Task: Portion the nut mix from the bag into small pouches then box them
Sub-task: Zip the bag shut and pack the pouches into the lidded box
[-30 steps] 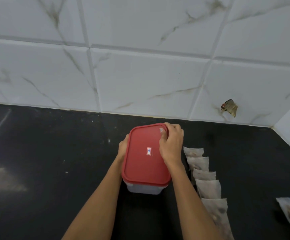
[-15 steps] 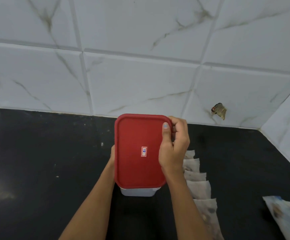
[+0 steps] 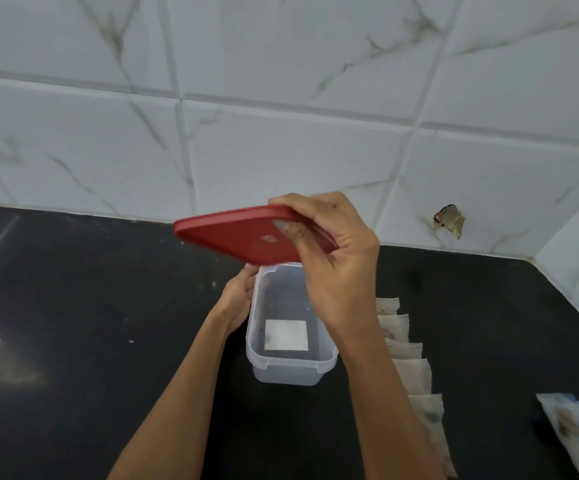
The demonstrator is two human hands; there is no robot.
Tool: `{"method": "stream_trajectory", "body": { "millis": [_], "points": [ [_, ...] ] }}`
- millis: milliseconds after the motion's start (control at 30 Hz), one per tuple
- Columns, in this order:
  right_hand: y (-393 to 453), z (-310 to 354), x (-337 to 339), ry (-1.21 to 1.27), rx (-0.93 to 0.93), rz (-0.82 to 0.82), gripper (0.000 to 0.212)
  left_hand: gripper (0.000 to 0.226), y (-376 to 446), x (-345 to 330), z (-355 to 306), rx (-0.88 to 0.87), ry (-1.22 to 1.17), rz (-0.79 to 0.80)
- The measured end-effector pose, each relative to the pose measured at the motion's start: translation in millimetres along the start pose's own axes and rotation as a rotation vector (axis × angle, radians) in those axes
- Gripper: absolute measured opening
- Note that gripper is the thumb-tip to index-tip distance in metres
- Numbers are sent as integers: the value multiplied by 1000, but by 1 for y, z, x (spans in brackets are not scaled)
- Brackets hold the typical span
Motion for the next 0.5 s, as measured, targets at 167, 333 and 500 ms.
{"method": "stream_trajectory", "body": {
  "millis": [167, 333, 500],
  "points": [
    [-16, -19, -33, -143, -8, 104, 22, 76, -21, 58, -23, 80, -138, -73],
    [-50, -29, -77, -360, 77, 240, 19, 68, -65, 121, -36, 132, -11, -62],
    [-103, -36, -120, -635, 71, 420, 20, 25, -84, 151, -22, 108, 387, -298]
  ]
}}
Point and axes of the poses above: each hand's wrist, its own y-axis towards the middle knuckle, its own x-axis out of the back of the hand, z = x × y, the point moved 8 cm from there along y, towards the middle knuckle, and after that the axes turned 2 degrees about -x, right-handed, at the moved point
